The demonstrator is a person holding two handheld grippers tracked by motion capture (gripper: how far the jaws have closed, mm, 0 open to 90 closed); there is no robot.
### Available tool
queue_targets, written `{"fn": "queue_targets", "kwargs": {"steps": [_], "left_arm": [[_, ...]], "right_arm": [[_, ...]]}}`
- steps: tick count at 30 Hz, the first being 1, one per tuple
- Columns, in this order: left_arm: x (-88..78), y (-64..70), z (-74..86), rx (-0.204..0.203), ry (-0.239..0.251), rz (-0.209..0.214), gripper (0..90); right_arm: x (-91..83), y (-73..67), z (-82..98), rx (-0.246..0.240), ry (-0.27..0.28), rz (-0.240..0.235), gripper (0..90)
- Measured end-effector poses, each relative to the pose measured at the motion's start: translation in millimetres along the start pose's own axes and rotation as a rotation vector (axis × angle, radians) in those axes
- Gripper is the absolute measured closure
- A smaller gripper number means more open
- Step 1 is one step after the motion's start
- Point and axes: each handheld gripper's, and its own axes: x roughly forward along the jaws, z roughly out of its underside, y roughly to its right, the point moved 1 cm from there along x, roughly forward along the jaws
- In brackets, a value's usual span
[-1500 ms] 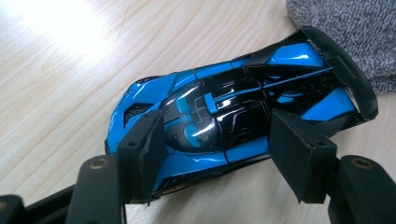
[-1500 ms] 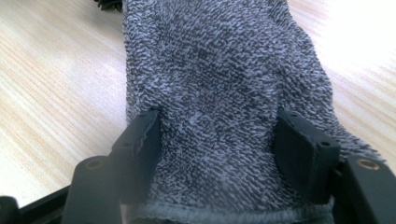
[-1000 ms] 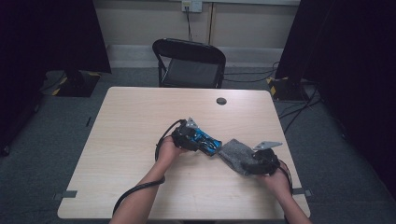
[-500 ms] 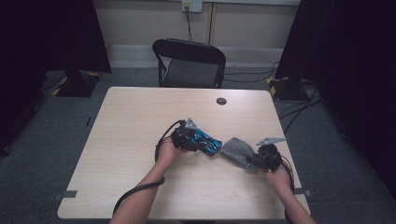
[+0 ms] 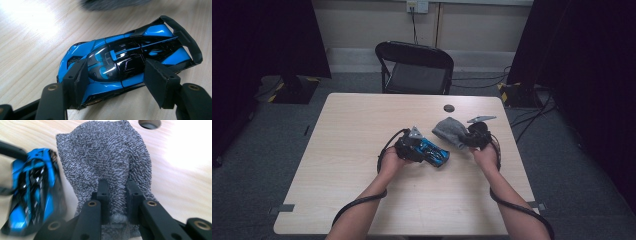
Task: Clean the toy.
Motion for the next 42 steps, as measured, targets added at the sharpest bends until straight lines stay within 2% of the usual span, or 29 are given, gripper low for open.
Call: {"fn": "queue_targets", "kwargs": {"steps": [4,7,10,12,15,18,21,24,42], "left_arm": [[0.1,0.5,0.3,-0.003,0.003,-0.002,36.6],[0.1,0.6,0.4,-0.002,0.004,-0.003,36.5],[0.1,0.5,0.6,-0.002,0.004,-0.003,36.5],[0.1,0.4,0.5,-0.001,0.004,-0.004,36.5],[0.2,0.9,1.1,-0.004,0.011,-0.008,36.5],[-0.1,0.6,1.6,-0.002,0.011,-0.006,36.5],[0.1,0.6,0.7,-0.002,0.006,-0.005,36.5],[0.3,0.6,0.7,-0.004,0.008,-0.004,36.6],[0.1,2.1,0.2,-0.002,0.002,-0.006,37.0]], "right_arm": [[25.3,-6.1,-9.2,-0.008,0.001,-0.018,77.1],[41.3,-13.0,-12.3,-0.053,-0.022,-0.039,77.1],[48.7,-20.0,-14.0,-0.069,-0.032,-0.06,77.1],[54.0,-25.4,-14.8,-0.095,-0.053,-0.048,77.1],[61.1,-33.7,-13.2,-0.139,-0.082,-0.079,77.4],[59.6,-36.9,-12.3,-0.177,-0.1,-0.084,77.8],[55.7,-31.8,-9.3,-0.165,-0.108,-0.117,78.0],[52.1,-29.6,-6.7,-0.18,-0.117,-0.129,78.2],[19.2,-14.1,24.5,-0.13,-0.115,-0.191,78.2]]}}
